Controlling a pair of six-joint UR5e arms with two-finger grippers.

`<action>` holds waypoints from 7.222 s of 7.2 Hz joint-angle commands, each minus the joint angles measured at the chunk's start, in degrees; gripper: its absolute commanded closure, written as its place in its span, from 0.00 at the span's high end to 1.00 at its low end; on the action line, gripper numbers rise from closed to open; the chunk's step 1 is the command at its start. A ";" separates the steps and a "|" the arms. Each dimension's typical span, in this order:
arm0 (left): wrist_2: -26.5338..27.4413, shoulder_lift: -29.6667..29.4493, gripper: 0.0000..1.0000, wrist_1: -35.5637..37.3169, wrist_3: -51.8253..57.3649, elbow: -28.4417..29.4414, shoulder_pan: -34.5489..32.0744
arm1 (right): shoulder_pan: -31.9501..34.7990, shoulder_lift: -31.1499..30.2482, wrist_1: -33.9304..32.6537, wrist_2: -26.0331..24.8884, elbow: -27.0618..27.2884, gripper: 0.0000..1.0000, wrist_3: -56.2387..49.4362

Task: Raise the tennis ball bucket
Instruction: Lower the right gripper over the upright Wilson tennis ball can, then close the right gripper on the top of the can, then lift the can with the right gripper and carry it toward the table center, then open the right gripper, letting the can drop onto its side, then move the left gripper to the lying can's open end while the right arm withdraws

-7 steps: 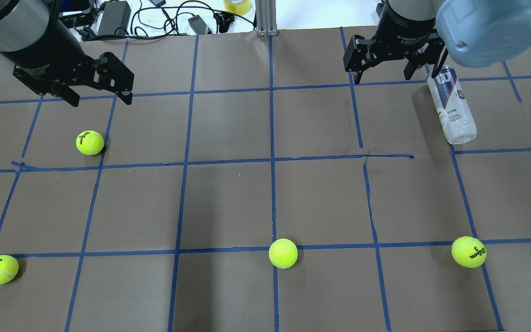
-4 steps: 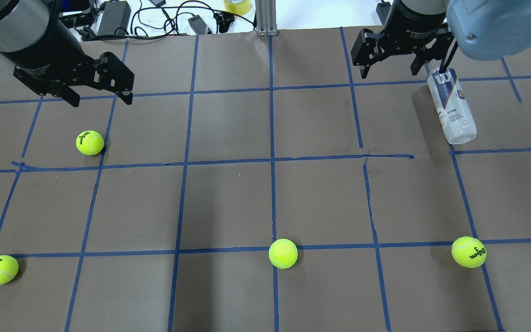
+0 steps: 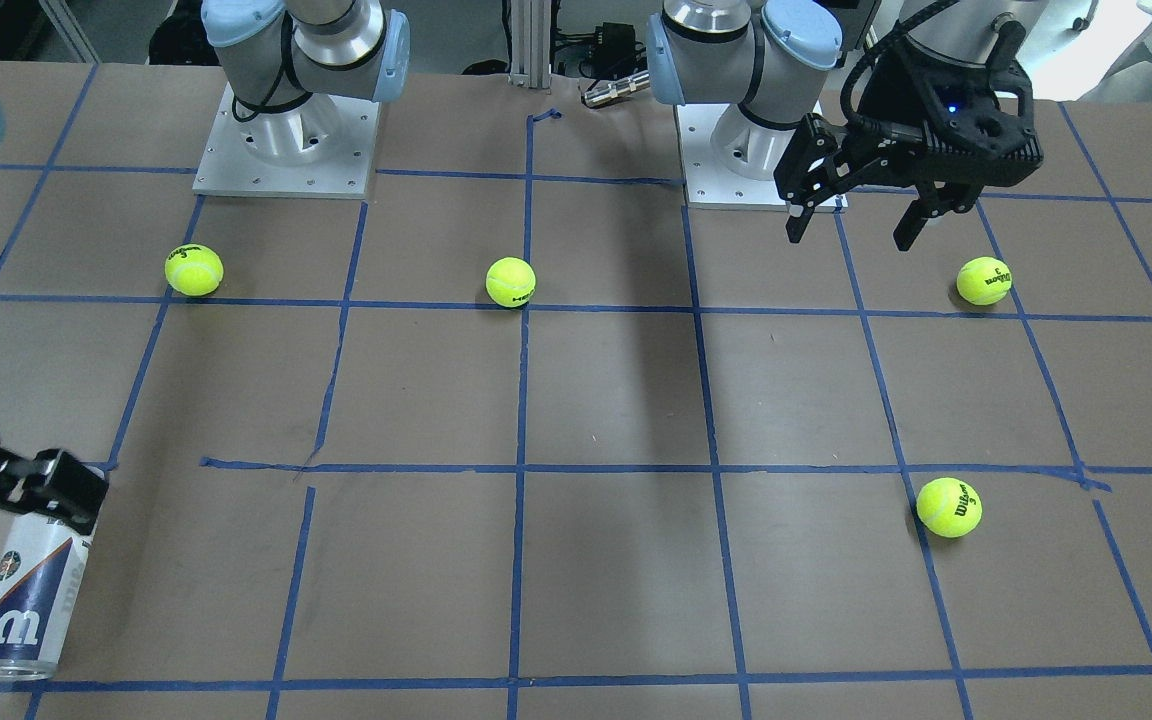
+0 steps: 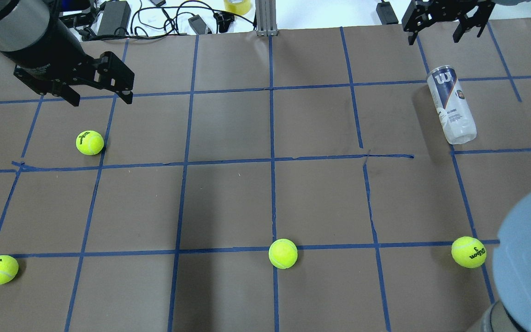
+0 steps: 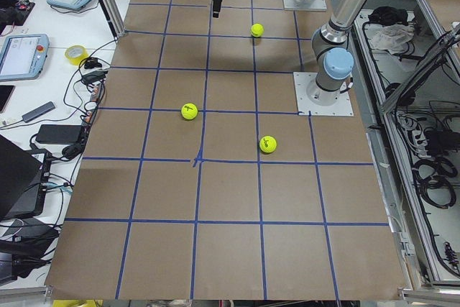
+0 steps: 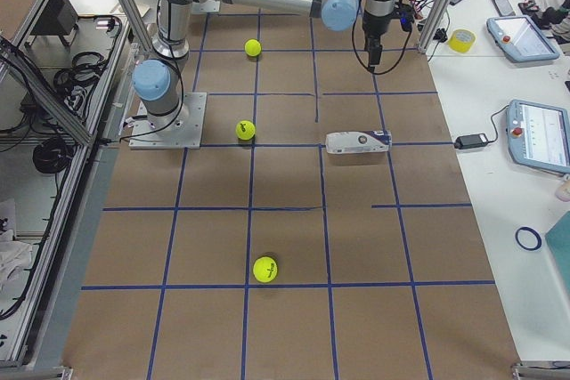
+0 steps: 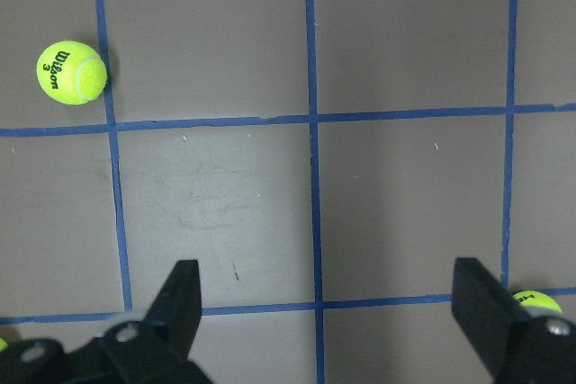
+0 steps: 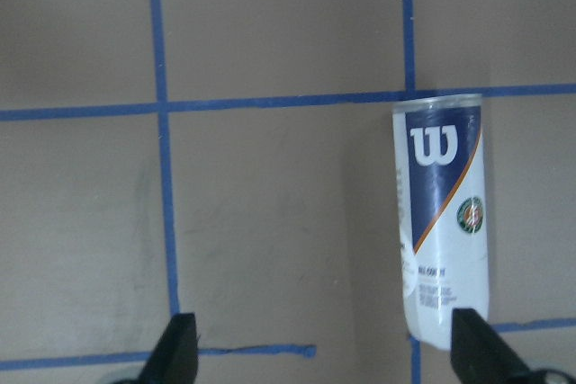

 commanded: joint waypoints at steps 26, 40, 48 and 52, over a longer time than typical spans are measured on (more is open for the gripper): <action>0.26 -0.06 1.00 0.16 0.77 0.00 0.08 | 29.50 7.68 -10.51 2.20 3.00 0.30 -29.71; -0.09 0.12 1.00 0.07 1.30 0.18 1.32 | 44.03 14.98 -29.59 1.21 8.89 0.60 -54.14; -4.10 -1.20 1.00 0.07 1.30 0.79 1.58 | 27.29 6.56 -27.57 12.79 9.77 1.00 -51.96; -11.82 -7.85 1.00 6.26 0.95 -9.62 1.58 | 16.09 -3.63 -14.57 11.95 9.94 1.00 -43.31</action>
